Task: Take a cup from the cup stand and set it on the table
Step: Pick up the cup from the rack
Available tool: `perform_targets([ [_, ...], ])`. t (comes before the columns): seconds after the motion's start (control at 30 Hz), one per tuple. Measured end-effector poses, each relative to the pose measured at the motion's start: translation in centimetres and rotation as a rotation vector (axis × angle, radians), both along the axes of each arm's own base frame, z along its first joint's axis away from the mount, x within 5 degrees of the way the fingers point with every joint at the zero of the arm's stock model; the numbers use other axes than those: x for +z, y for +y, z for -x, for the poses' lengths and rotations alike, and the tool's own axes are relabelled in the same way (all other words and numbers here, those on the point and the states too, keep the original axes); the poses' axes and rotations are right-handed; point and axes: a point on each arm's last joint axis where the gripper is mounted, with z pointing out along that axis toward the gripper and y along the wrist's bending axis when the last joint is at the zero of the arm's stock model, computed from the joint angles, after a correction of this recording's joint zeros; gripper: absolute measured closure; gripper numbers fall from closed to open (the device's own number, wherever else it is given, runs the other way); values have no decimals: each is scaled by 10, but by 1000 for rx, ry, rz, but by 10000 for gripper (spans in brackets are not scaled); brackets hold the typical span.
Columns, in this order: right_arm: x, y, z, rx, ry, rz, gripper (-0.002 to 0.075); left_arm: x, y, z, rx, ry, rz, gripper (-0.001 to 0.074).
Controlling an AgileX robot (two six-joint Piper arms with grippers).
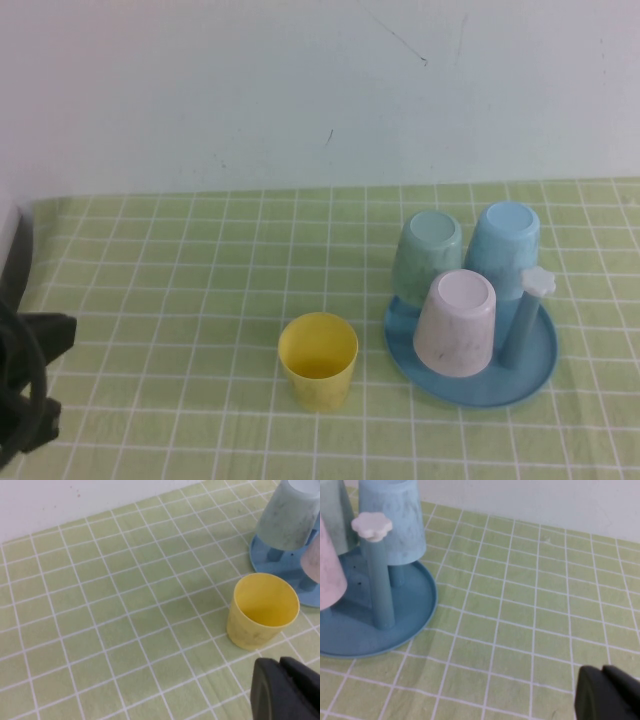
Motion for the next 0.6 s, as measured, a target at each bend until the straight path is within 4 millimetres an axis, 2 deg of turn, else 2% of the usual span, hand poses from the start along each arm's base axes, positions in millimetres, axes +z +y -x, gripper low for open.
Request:
perform_targets([
  [0.13, 0, 0, 0, 0, 0, 0, 729, 10, -3, -17, -12, 26, 27, 738],
  [0.23, 0, 0, 0, 0, 0, 0, 729, 10, -9, -30, -43, 66, 92, 738],
  [0.4, 0, 0, 0, 0, 0, 0, 729, -4, -24, -48, -117, 149, 105, 738],
  [0.6, 0, 0, 0, 2, 0, 4, 729, -22, -47, -63, -234, 238, 24, 738],
])
